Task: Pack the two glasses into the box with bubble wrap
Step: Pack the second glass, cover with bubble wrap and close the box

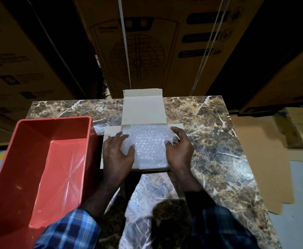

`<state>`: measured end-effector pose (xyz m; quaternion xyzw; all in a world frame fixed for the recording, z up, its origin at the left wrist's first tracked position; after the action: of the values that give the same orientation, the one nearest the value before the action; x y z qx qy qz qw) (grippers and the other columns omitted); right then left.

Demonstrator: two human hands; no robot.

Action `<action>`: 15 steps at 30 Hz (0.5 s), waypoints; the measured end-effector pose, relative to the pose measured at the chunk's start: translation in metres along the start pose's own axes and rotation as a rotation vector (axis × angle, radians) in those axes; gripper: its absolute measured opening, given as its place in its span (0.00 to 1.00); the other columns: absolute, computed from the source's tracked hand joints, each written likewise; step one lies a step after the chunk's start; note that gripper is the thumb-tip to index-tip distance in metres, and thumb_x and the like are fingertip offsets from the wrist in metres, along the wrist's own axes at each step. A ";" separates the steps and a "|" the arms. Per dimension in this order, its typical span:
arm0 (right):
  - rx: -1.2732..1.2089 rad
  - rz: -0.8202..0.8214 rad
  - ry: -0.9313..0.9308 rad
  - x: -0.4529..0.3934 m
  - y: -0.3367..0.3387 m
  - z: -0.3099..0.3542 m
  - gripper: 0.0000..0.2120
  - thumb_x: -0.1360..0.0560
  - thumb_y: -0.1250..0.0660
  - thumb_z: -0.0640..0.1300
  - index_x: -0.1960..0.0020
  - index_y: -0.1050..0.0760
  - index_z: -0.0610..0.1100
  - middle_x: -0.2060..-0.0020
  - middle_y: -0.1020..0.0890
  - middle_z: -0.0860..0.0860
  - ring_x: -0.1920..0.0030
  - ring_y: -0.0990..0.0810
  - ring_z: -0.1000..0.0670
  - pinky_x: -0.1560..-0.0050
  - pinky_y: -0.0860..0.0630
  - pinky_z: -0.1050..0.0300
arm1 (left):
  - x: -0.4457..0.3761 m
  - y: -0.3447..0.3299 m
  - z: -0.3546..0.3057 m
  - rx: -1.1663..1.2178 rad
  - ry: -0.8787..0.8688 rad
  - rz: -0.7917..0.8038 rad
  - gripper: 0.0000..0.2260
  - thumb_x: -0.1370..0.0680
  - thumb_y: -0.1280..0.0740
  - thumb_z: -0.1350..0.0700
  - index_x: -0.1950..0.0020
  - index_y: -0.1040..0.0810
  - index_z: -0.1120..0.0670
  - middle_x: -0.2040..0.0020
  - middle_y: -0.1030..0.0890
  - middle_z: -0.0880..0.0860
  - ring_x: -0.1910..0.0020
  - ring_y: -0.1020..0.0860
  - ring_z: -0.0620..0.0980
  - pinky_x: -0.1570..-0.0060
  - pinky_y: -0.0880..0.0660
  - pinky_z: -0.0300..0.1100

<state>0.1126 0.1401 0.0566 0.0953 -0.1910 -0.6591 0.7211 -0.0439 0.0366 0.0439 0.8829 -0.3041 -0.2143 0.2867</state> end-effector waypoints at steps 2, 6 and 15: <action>-0.127 -0.065 -0.031 0.008 0.001 0.000 0.22 0.26 0.28 0.32 0.37 0.23 0.51 0.55 0.23 0.64 0.57 0.24 0.61 0.55 0.25 0.62 | 0.002 0.007 -0.005 0.054 0.079 -0.152 0.08 0.28 0.23 0.58 0.51 0.15 0.53 0.61 0.22 0.49 0.60 0.19 0.56 0.53 0.21 0.48; -0.411 -0.145 -0.195 0.018 -0.003 -0.006 0.22 0.27 0.27 0.31 0.42 0.23 0.54 0.44 0.20 0.56 0.51 0.22 0.61 0.48 0.23 0.59 | 0.005 0.008 -0.003 0.074 0.503 -0.026 0.17 0.28 0.24 0.43 0.63 0.21 0.56 0.71 0.21 0.51 0.65 0.19 0.57 0.62 0.27 0.43; -0.609 0.036 -0.327 0.048 -0.005 -0.013 0.36 0.32 0.26 0.28 0.33 0.33 0.56 0.41 0.27 0.54 0.44 0.25 0.54 0.48 0.24 0.52 | 0.008 -0.016 -0.009 0.563 0.774 0.273 0.12 0.23 0.27 0.55 0.43 0.20 0.60 0.52 0.15 0.57 0.54 0.15 0.57 0.50 0.18 0.58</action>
<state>0.1158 0.0902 0.0502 -0.2347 -0.1002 -0.6797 0.6876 -0.0266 0.0450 0.0392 0.8928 -0.3343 0.2593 0.1545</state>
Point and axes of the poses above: each hand's wrist, its own x-axis away from the middle knuckle, its own y-axis out of the back of the hand, z = x × y, the point moved 2 cm from there along -x, towards the middle knuckle
